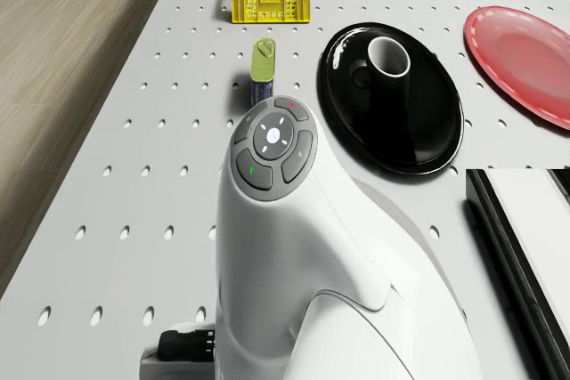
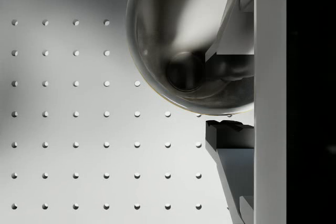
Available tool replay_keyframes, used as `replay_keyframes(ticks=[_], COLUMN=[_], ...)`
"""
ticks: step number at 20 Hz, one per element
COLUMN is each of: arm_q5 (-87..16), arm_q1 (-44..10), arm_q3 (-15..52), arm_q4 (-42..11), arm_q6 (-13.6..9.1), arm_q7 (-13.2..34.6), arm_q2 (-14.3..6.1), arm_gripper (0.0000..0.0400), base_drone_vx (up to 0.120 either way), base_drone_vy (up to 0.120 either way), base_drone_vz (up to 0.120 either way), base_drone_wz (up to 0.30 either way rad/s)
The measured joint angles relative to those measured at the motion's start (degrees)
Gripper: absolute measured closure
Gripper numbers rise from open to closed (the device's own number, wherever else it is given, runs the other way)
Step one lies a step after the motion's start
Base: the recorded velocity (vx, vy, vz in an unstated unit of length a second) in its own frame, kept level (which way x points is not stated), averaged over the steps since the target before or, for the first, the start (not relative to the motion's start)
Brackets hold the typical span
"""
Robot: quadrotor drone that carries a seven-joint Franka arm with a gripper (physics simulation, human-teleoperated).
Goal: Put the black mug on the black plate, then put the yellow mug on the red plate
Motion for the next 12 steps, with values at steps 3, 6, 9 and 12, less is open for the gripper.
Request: replay_keyframes(ticks=[3,6,9,12], arm_q5=[0.2,0.4,0.5,0.6], arm_q1=[0.0,0.0,0.0,-0.1], arm_q3=[0.2,0.3,0.4,0.4], arm_q4=[0.0,0.0,0.0,0.0], arm_q6=[0.1,0.2,0.3,0.4], arm_q7=[0.0,0.0,0.1,0.1], arm_q2=[-0.1,-0.3,-0.4,-0.5], arm_gripper=[0.0290,0.0290,0.0290,0.0290], base_drone_vx=[0.120,0.120,0.120,0.120], base_drone_vy=[-0.120,-0.120,-0.120,-0.120], base_drone_vz=[0.120,0.120,0.013,0.080], base_drone_wz=[0.000,0.000,0.000,0.000])
